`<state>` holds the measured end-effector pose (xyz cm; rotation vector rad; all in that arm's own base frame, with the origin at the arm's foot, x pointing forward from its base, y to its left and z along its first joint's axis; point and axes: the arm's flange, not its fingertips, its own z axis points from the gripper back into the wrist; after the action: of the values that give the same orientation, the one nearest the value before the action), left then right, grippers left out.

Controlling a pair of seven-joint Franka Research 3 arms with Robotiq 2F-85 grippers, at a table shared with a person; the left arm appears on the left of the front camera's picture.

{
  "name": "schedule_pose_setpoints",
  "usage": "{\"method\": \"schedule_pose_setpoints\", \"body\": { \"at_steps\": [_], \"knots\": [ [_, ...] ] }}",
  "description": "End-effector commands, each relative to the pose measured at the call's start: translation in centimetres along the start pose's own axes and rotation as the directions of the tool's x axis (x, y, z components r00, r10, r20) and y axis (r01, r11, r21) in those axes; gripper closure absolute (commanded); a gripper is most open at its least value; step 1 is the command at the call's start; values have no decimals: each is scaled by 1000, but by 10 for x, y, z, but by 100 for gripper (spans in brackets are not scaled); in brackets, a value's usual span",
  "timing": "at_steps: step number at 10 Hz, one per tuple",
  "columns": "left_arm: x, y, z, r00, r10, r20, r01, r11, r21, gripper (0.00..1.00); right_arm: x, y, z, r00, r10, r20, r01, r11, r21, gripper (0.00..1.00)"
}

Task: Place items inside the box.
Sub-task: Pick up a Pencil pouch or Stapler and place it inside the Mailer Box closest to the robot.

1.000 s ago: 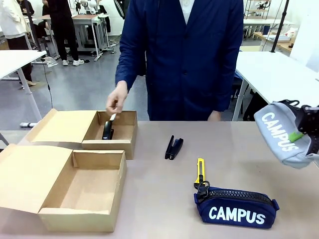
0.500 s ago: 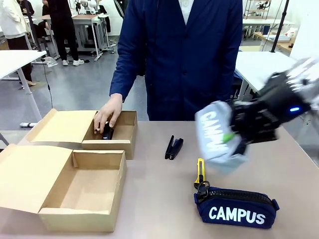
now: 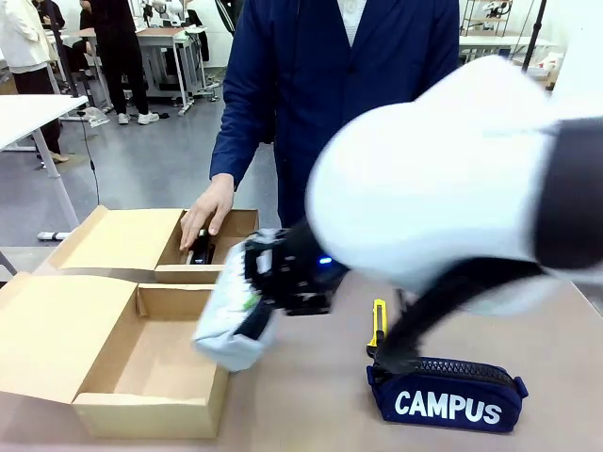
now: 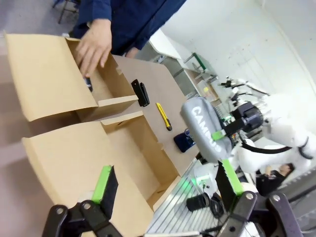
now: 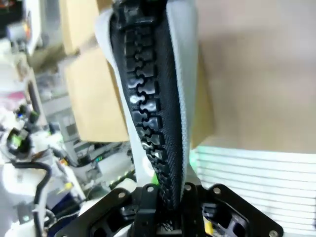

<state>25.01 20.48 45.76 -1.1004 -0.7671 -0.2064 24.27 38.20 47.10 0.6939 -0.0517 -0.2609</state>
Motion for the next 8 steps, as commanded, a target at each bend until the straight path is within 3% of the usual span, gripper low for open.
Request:
{"method": "schedule_pose_setpoints", "body": {
  "at_steps": [1,2,4,5,7,8],
  "knots": [
    [1,-1,0,1000,-22,18,22,1000,-13,0,25,12,-23,989,98,-108,-100,995,-17,93],
    [1,-1,0,1000,-22,18,22,1000,-13,0,0,0,0,1000,0,0,0,1000,0,93],
    [1,-1,0,1000,-22,18,22,1000,-13,0,0,0,0,1000,0,0,0,1000,0,93],
    [1,-1,0,1000,-22,18,22,1000,-13,0,10,8,-22,998,19,-60,-20,1000,-11,93],
    [1,-1,0,1000,-22,18,22,1000,-13,0,13,43,-57,997,79,22,-78,996,-37,93],
    [1,-1,0,1000,-22,18,22,1000,-13,0,18,58,-75,997,77,24,-75,996,-45,93]
  ]
}}
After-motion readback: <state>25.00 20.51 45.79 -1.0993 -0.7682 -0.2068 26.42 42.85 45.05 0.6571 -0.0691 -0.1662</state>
